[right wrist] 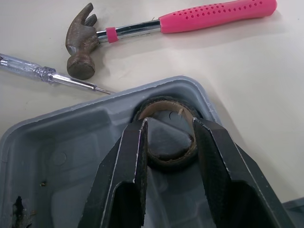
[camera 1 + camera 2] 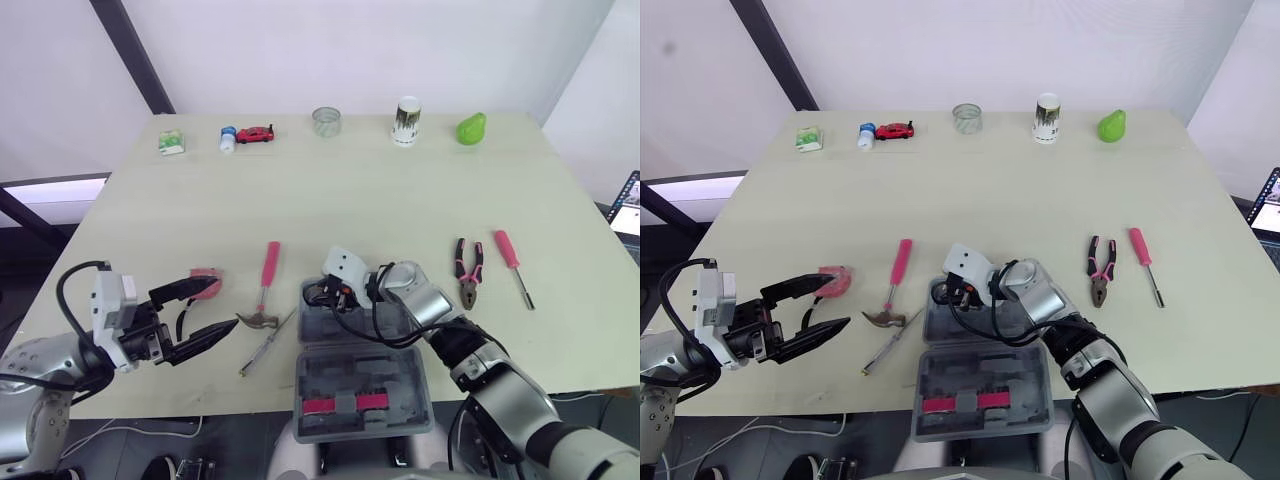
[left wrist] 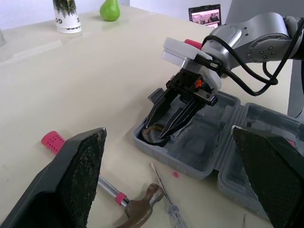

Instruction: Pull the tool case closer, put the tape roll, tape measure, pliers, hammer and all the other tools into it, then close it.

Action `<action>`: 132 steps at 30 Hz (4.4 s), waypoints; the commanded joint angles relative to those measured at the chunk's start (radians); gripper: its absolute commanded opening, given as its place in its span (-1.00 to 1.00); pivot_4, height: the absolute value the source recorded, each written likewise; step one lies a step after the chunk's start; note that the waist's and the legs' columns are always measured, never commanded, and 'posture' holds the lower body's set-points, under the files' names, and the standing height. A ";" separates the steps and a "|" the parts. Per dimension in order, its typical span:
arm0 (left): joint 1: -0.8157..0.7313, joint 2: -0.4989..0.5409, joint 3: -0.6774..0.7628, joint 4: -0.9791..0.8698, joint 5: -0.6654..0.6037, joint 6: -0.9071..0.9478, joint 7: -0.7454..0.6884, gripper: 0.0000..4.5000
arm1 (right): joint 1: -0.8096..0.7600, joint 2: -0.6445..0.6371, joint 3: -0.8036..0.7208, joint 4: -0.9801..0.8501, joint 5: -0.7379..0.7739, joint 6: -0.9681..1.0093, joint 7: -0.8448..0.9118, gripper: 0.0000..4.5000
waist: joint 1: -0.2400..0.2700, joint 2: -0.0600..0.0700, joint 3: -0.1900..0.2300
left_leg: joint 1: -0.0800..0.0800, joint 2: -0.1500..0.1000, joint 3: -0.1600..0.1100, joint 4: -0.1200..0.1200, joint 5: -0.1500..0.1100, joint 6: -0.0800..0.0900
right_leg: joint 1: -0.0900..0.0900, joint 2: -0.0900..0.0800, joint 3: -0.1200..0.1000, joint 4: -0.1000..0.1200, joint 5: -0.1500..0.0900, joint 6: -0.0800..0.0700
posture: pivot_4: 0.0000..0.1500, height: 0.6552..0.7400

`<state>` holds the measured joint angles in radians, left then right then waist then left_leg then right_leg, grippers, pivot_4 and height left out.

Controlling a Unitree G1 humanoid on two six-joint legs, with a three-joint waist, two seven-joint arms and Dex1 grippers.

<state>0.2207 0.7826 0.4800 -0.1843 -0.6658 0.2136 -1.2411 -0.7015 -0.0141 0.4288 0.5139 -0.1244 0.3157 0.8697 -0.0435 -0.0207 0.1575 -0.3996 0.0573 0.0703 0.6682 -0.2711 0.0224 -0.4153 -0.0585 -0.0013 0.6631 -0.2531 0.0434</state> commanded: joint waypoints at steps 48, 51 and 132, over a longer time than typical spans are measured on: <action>0.107 -0.046 0.184 0.582 0.105 -0.261 0.038 1.00 | 1.157 -0.513 -1.084 -0.440 0.602 -0.335 0.061 0.98 | 0.029 -0.006 -0.003 | 0.003 0.001 0.001 0.000 -0.001 0.001 | 0.003 0.001 0.003 -0.002 -0.003 -0.003 | 1.00 1.00; 0.101 -0.043 0.185 0.606 0.109 -0.272 0.036 1.00 | 1.163 -0.511 -1.080 -0.445 0.610 -0.340 0.054 0.98 | 0.029 -0.006 -0.004 | 0.003 0.001 0.001 0.000 -0.001 0.001 | 0.003 0.001 0.004 -0.002 -0.003 -0.003 | 1.00 1.00; 0.275 -0.092 -0.065 0.111 0.210 -0.009 0.224 -0.94 | 0.666 -0.677 -0.452 -0.951 0.723 -0.133 0.332 1.00 | 0.033 -0.008 -0.005 | 0.003 0.000 -0.002 0.002 0.000 0.001 | 0.005 0.001 0.001 -0.001 -0.001 0.000 | 1.00 1.00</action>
<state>0.4842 0.6819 0.3854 -0.0475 -0.4360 0.2102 -1.0049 -0.0251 -0.6979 -0.0155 -0.4174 0.5865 0.2048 1.1959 -0.0100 -0.0288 0.1524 -0.3968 0.0577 0.0686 0.6701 -0.2714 0.0235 -0.4106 -0.0570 0.0001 0.6618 -0.2537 0.0433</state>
